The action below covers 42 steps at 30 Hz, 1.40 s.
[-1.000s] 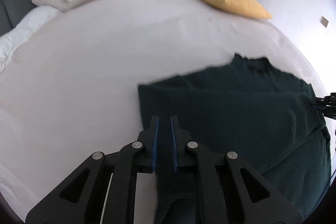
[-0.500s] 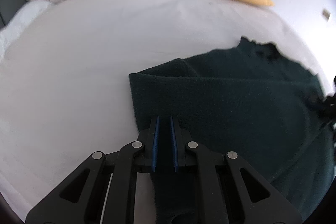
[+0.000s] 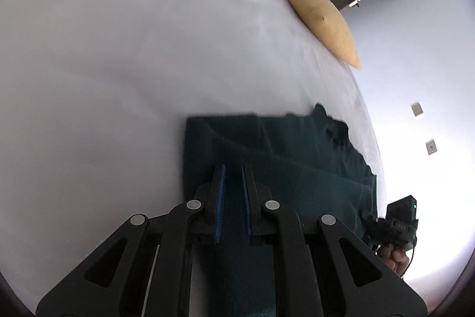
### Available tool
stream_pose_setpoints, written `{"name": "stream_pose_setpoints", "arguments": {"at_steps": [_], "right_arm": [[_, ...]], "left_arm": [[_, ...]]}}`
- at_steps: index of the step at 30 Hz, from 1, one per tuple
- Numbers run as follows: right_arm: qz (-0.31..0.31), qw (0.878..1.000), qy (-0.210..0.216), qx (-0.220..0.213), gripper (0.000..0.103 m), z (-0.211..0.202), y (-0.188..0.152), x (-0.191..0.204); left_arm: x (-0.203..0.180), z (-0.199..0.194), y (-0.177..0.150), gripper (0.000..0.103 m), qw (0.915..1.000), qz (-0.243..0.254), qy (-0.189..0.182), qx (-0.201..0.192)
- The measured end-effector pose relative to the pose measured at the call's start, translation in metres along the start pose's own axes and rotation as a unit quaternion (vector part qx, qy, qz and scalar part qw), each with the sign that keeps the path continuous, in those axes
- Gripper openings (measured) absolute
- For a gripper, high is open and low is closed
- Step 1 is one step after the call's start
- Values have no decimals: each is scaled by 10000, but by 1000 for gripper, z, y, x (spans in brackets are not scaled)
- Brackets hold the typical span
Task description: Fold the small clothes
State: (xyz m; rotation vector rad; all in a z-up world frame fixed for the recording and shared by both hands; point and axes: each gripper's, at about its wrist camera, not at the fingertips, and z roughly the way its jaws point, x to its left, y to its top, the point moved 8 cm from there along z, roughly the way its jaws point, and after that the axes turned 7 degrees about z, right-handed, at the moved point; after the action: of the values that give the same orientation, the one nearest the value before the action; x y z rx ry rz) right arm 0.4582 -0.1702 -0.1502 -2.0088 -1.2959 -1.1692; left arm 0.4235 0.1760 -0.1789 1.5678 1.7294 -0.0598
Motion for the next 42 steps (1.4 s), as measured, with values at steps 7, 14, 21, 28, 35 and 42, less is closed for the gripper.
{"name": "stream_pose_setpoints", "arguments": {"at_steps": [7,14,21,28,35,42], "right_arm": [[115,9999,82,-10,0,-1,-2,-2],[292,9994,201,-39,0,-12,-12,-13],[385,9990,32,-232,22,-39,-27,-20],[-192,9965,-150,-799,69,-123,-92,-15],[-397,9913,-523,-1140,69,-199,-174,-51],[-144,9884,-490,-1429,69,-248,-206,-86]], "left_arm": [[-13,-7,-41,10,9991,-103,-416,51],[-19,-30,-85,10,9986,-52,-525,106],[-41,-57,-125,10,9995,284,-46,95],[-65,-123,-187,92,9978,485,102,-437],[-63,-150,-272,94,9997,217,52,71],[-55,-180,-320,94,9998,-2,-105,168]]}}
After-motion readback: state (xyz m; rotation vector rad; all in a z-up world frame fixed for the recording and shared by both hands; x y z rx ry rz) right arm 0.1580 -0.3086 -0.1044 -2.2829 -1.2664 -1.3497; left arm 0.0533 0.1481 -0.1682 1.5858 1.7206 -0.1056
